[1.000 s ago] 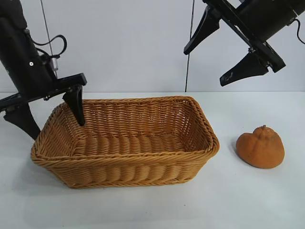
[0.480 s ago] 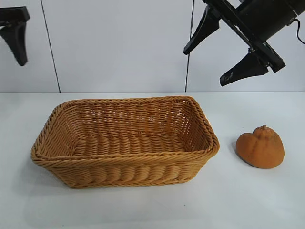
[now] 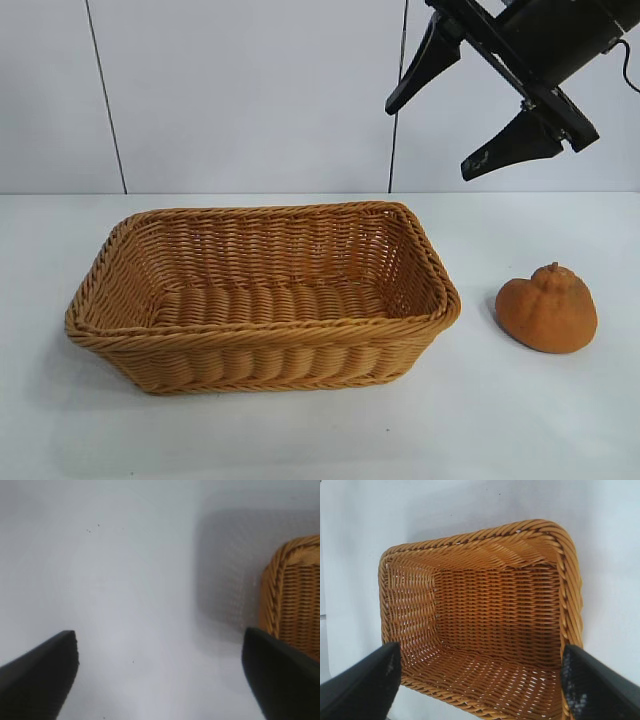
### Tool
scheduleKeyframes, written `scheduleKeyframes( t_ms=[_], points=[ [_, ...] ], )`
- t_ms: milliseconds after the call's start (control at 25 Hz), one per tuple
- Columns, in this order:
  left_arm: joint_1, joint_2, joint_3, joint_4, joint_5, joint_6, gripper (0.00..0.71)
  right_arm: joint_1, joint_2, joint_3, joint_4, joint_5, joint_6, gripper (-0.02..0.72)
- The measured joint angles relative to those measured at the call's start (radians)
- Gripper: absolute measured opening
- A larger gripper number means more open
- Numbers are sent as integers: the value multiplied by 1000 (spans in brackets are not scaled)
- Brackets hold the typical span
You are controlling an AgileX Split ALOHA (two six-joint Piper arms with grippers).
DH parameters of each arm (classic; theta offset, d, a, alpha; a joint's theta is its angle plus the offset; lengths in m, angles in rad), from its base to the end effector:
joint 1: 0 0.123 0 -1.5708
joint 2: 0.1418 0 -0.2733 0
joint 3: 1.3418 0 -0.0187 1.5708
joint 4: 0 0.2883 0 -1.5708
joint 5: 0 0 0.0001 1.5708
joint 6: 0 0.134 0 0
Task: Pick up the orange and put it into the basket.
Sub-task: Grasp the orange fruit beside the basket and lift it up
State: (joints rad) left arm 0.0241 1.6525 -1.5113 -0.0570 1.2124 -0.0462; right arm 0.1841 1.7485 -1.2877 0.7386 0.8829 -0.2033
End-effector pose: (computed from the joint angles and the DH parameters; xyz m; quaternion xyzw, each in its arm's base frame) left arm 0.3896 0.0022 0.2649 -0.0406 0.9872 -0.0296 0.1512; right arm 0.3925 0.1440 0.1923 0.0020 0.9390 0.3099 0.1489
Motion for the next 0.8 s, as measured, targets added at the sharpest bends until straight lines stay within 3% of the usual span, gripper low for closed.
scheduleKeyframes(
  t_ms=[160,560,800],
  points=[
    [0,-172,182,-10,1,25,634,0,0,0,-4,7,0,596],
    [0,-780,696,49,2,33,634,0,-6,0,-69,73,0,596],
    [0,-1145,909,57,-109,33,634,0,-9,0,-99,82,0,596]
  ],
)
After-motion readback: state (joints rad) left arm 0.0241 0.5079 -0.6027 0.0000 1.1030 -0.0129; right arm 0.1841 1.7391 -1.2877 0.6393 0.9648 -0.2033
